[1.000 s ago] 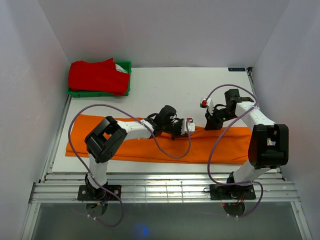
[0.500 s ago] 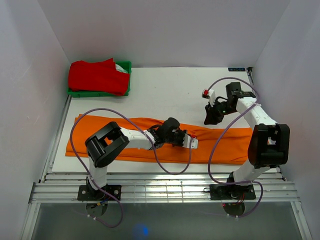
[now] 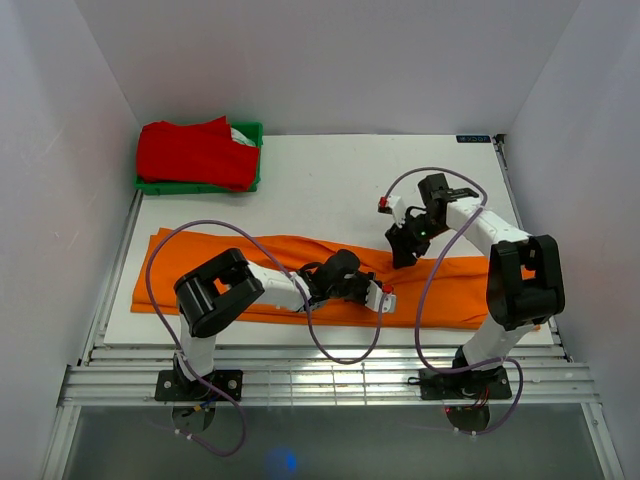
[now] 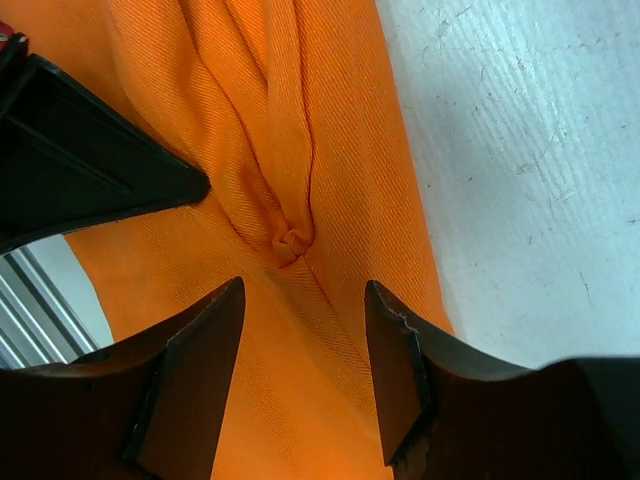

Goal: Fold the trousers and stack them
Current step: Fold the trousers

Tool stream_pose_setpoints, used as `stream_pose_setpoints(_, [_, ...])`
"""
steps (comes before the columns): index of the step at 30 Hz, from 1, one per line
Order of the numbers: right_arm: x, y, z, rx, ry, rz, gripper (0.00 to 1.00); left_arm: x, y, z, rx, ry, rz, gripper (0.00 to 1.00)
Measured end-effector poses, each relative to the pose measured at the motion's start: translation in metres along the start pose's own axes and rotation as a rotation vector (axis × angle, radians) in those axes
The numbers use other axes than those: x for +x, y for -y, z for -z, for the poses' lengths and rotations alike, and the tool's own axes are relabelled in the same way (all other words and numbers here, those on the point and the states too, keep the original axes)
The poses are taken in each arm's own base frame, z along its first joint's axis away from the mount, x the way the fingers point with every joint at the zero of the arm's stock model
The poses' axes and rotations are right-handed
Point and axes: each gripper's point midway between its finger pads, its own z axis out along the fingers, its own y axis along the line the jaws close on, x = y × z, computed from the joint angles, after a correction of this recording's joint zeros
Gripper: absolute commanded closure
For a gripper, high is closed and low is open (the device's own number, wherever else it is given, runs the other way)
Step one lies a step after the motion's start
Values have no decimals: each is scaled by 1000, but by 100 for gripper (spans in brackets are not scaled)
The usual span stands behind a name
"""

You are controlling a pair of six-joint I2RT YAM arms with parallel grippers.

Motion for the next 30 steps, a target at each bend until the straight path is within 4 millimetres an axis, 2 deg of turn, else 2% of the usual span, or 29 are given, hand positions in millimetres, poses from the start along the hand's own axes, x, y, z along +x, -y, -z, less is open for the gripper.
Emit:
stream_pose_setpoints(9, [13, 1, -11, 68, -93, -7, 42, -1, 3, 0, -25, -17, -30, 100])
stream_pose_setpoints(13, [21, 1, -15, 78, -115, -7, 45, -1, 3, -1, -28, -22, -30, 100])
stream_pose_setpoints(16, [24, 4, -17, 88, -124, 14, 59, -1, 2, 0, -30, -23, -28, 100])
stream_pose_setpoints(17, [24, 5, -18, 92, -125, 23, 75, -1, 2, 0, -30, -23, -27, 100])
stream_pose_setpoints(18, [25, 7, -19, 95, -129, 36, 83, -1, 2, 0, -31, -23, -26, 100])
stream_pose_setpoints(20, [27, 10, -22, 95, -141, 43, 92, -1, 2, 0, -32, -23, -23, 100])
stream_pose_setpoints(23, [28, 11, -23, 92, -143, 47, 92, -1, 0, 0, -45, -29, -16, 79])
stream_pose_setpoints(24, [27, 11, -23, 94, -142, 48, 92, 0, 0, 0, -50, -32, -11, 64])
stream_pose_setpoints(26, [24, 13, -21, 101, -140, 56, 92, -1, -2, 4, -58, -40, -3, 54])
stream_pose_setpoints(28, [19, 16, -19, 112, -135, 68, 92, -5, -1, 17, -67, -43, 11, 41])
stream_pose_setpoints(30, [13, 21, -15, 129, -127, 84, 92, -16, -4, 39, -82, -28, 24, 39])
